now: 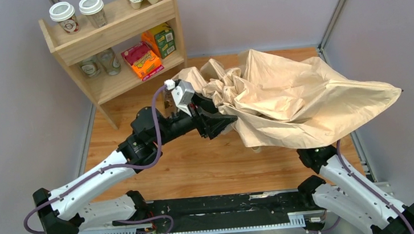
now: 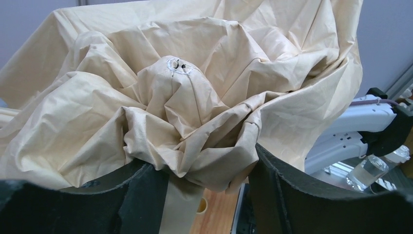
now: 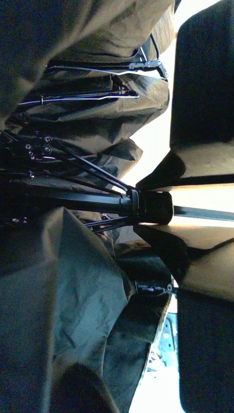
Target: Put away the umbrella
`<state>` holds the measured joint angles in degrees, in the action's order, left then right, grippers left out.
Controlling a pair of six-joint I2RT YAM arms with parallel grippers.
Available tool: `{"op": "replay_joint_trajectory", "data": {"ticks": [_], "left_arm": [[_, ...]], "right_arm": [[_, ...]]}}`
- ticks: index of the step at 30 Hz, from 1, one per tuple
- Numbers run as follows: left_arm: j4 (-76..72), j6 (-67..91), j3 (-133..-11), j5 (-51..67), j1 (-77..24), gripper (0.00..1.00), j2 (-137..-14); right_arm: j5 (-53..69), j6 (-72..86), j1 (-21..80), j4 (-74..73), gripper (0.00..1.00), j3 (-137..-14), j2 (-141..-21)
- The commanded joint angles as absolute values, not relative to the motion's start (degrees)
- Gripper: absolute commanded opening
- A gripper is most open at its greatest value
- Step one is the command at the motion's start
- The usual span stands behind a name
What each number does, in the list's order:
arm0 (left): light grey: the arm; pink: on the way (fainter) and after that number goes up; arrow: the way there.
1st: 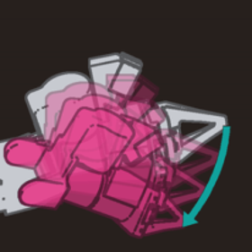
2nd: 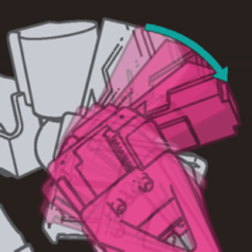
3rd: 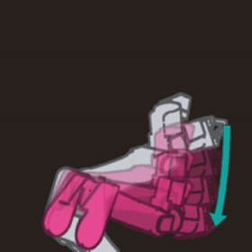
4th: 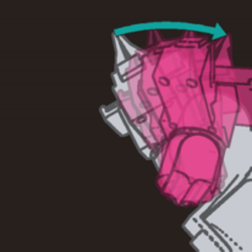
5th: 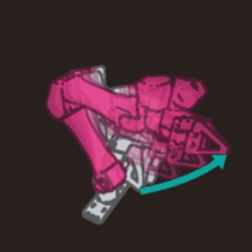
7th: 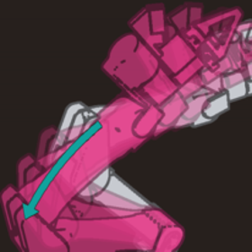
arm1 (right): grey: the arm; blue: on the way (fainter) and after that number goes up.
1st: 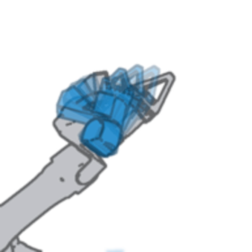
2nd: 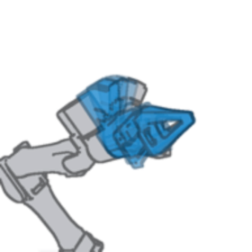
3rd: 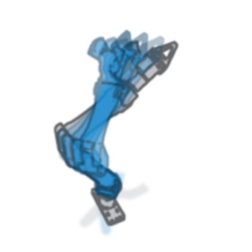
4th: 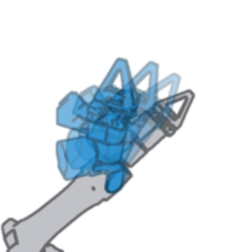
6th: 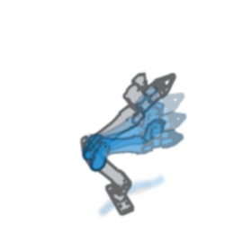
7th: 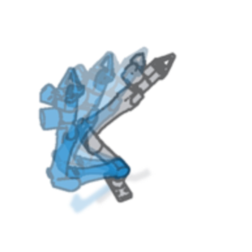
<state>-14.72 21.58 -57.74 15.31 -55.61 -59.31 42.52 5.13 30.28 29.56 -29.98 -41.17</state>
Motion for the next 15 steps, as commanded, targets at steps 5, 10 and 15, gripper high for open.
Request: {"op": "replay_joint_trajectory", "data": {"ticks": [5, 10, 15], "left_arm": [[-15.6, 29.4, -60.8, 4.2, -54.9, 0.75, -59.0], [-19.0, 32.7, -59.4, 3.3, -54.2, 0.62, -57.9], [-18.5, 34.3, -59.9, 3.2, -54.0, 0.79, -57.0]], "right_arm": [[47.8, -1.8, 32.7, 23.8, 0.00, -31.4, -39.2], [46.6, -1.6, 33.8, 23.7, 0.00, -30.6, -40.3], [45.9, -0.4, 34.3, 25.3, 0.00, -29.2, -40.2]]}}
